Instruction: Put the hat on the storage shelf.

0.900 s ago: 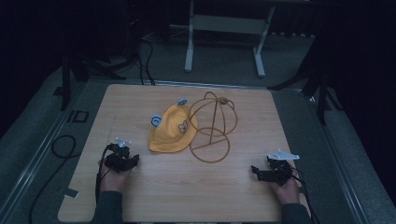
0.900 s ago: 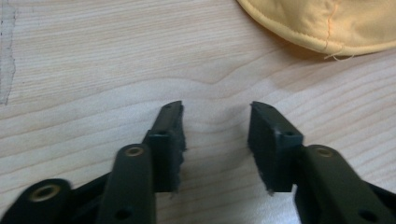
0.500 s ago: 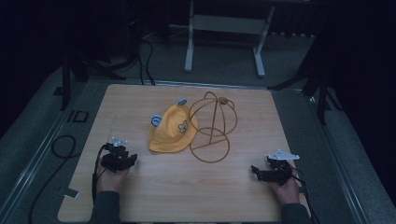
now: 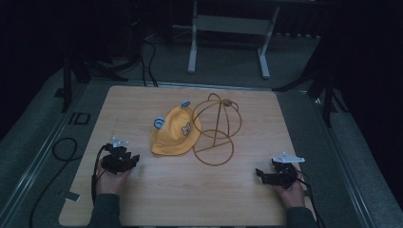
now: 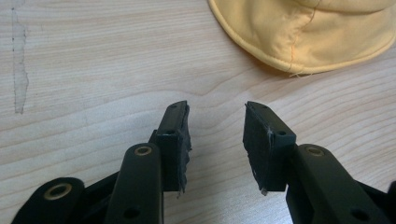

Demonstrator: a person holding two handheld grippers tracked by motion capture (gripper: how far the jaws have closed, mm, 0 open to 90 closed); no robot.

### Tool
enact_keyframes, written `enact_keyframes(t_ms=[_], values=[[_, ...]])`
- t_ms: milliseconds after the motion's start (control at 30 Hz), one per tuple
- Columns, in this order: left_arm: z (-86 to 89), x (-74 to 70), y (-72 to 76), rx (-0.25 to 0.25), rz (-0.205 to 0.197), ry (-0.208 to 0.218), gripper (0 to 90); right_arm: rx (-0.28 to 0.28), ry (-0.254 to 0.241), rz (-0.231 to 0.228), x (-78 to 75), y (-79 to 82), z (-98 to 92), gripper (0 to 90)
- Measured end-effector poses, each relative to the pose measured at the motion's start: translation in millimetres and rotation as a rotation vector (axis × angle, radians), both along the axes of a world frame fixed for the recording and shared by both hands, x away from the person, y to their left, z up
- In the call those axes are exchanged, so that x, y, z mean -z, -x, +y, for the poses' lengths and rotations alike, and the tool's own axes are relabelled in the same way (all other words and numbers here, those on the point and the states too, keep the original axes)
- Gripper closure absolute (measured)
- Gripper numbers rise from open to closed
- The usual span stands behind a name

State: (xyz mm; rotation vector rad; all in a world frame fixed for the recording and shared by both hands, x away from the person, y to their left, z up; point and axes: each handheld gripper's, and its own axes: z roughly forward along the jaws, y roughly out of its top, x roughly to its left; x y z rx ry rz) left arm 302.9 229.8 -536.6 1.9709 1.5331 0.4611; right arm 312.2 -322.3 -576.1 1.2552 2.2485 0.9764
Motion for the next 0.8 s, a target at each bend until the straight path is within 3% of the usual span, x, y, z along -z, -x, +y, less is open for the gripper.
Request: enact_keyframes(t_ms=[800], values=[[-1.5,-20.9,-0.8,0.039,-0.011,-0.007,59.7,-0.001,0.001,-0.001,0.0,0.0,-0.1,15.1]])
